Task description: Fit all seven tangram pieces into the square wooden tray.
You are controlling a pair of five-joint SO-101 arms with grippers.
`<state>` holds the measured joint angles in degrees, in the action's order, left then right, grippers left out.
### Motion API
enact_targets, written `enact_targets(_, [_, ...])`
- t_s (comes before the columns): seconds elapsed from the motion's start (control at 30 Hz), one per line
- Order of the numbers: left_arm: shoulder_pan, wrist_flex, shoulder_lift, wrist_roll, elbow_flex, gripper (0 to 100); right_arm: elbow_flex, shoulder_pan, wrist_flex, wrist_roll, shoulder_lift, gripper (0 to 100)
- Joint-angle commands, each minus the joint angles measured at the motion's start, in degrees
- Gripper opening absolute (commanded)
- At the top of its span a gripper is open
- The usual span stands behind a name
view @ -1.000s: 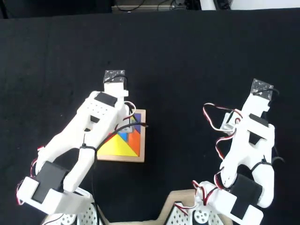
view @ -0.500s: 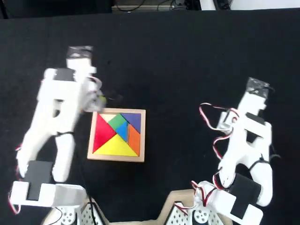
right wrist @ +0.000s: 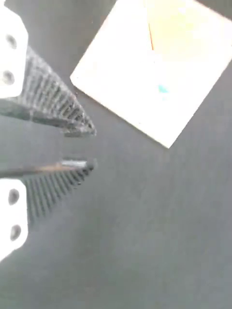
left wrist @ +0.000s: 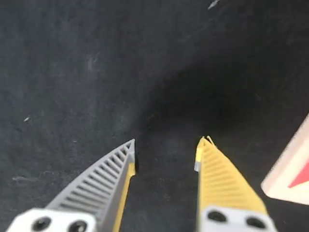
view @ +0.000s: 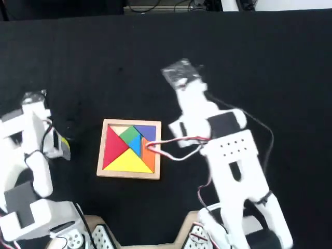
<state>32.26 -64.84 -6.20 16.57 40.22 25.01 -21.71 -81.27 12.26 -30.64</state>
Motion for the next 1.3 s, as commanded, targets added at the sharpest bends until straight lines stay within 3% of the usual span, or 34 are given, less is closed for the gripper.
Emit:
enact_targets(0.0, [1.10, 6.24, -7.47, -0.09, 7.43, 20, -12.35, -8.44, -3.87, -0.70, 7.08, 1.5])
enact_targets(0.1, [1.10, 13.19, -13.98, -1.41, 16.92, 20, -17.54, -10.81, -2.73, -0.70, 17.71, 1.0])
enact_targets(0.27, [1.45, 15.74, -27.87, -1.58, 25.01, 20, -27.38, -9.32, -2.55, -1.14, 36.44, 1.1])
enact_targets(0.47, [0.22, 19.43, -37.63, -1.58, 31.69, 20, -30.02, -8.53, 0.62, -3.69, 47.25, 1.1])
enact_targets(0.9, [-1.27, 19.43, -37.45, -1.41, 32.40, 20, -30.81, -10.90, 5.36, -5.10, 55.43, 1.1])
enact_targets(1.27, [-1.36, 19.43, -37.45, -1.32, 32.40, 20, -40.13, -16.44, 4.75, -4.75, 61.58, 1.1])
